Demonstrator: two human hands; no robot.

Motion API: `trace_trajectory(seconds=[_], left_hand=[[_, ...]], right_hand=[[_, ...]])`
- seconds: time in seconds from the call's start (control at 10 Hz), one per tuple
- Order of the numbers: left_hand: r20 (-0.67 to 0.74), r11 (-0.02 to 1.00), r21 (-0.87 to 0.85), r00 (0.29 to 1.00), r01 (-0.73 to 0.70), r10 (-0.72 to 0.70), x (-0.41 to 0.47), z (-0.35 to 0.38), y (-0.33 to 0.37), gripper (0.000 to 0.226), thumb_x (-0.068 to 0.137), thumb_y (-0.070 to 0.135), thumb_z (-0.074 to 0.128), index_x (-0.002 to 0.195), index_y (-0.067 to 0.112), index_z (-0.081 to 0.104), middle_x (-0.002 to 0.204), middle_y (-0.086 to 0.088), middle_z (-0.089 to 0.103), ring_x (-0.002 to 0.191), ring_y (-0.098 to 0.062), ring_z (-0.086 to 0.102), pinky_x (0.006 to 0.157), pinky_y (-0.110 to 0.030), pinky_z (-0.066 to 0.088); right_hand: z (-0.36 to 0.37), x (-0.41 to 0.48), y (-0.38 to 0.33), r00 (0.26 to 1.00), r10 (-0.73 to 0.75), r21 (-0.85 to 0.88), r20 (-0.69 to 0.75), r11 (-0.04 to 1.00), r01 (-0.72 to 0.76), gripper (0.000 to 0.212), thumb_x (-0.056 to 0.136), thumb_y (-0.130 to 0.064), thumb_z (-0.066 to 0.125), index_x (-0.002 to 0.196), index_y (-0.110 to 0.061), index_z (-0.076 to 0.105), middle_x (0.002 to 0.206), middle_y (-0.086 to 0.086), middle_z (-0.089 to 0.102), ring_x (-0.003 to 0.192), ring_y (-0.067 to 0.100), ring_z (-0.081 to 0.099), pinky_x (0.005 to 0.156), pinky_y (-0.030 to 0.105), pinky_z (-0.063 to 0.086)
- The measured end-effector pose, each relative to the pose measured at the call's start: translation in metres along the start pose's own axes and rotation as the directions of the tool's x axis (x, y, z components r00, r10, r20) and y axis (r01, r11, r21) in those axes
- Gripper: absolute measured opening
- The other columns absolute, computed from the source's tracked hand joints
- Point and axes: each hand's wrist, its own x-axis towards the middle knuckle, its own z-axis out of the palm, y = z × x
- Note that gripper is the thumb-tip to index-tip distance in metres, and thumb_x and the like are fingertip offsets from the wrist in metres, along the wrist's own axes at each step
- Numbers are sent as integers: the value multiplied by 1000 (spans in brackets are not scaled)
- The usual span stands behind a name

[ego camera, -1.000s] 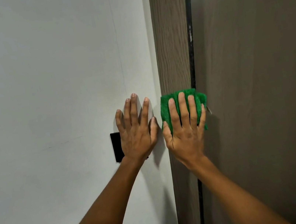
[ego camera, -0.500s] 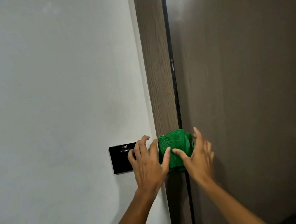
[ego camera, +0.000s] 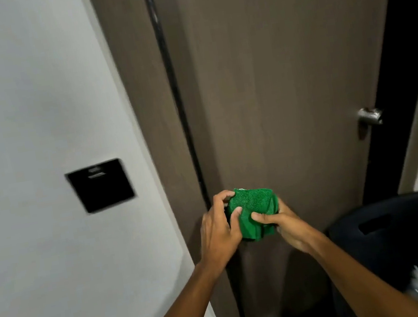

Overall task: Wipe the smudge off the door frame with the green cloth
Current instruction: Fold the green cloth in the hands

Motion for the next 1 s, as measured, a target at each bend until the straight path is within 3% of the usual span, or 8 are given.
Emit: trace_trajectory(seconds=[0.1, 0.2, 0.3, 0.4, 0.5, 0.6, 0.9, 1.0], left_hand=[[163, 997, 2, 983, 80, -79, -21, 65, 0, 31, 92, 26, 52, 116, 37, 36, 112, 19, 57, 102, -15, 61, 93, -37, 38], [306, 983, -7, 936, 184, -173, -44, 130, -3, 28, 93, 27, 50, 116, 35, 36, 111, 10, 61, 98, -25, 64, 90, -47, 48], [437, 951, 49, 849, 306, -295, -76, 194, -6, 29, 94, 24, 52, 114, 33, 34, 108, -4, 66, 96, -37, 64, 83, -49, 51], [598, 910, 154, 697, 386, -397, -121, 265, -9, 28, 92, 30, 56, 114, 23, 40, 109, -13, 66, 99, -40, 62, 81, -45, 51], [761, 858, 244, 459, 453, -458, -171, 324, -13, 35, 82, 34, 70, 110, 19, 54, 114, -16, 61, 105, -34, 59, 85, -35, 45], [893, 876, 281, 228, 391, -388, -228, 382, -11, 32, 81, 21, 71, 111, 18, 62, 122, -13, 55, 114, -30, 57, 98, -31, 43], [988, 988, 155, -16, -3, -155, -330, 451, 17, 52, 88, 8, 53, 137, 24, 48, 161, -9, 13, 140, -31, 33, 114, -38, 30], [966, 964, 202, -125, -171, -224, -345, 449, 14, 63, 88, 17, 54, 146, 29, 33, 163, -13, -6, 148, -32, 6, 119, -46, 13]], right_hand=[[-60, -9, 44, 993, 113, 138, -23, 984, -109, 99, 56, -18, 90, 141, -19, 39, 133, 7, 60, 122, 23, 57, 107, 48, 44], [-112, -32, 89, 965, 258, 190, -48, 951, -244, 53, 75, -12, 75, 126, -8, 60, 123, 12, 67, 113, 28, 64, 91, 38, 55], [-159, -60, 139, 887, 405, 207, -221, 909, -363, 44, 76, -15, 76, 117, -5, 65, 116, 15, 70, 102, 26, 70, 86, 36, 56], [-201, -94, 191, 773, 448, 140, -449, 890, -435, 28, 78, -7, 76, 103, -4, 64, 109, 15, 69, 79, 13, 70, 71, 24, 59], [-234, -133, 233, 636, 470, 8, -612, 808, -590, 61, 77, -14, 79, 127, -18, 43, 114, 15, 66, 92, 23, 65, 88, 38, 55], [-268, -177, 270, 588, 464, -151, -663, 686, -712, 66, 88, -16, 66, 143, -23, 31, 116, 17, 65, 102, 37, 63, 91, 43, 50], [-307, -279, 329, 425, 617, -280, -662, 322, -904, 53, 95, -23, 50, 145, -25, 33, 139, 20, 45, 119, 40, 54, 103, 42, 45], [-308, -293, 331, 309, 749, -443, -586, 23, -896, 65, 93, -33, 49, 149, -41, 17, 150, 13, 33, 129, 36, 48, 104, 46, 42]])
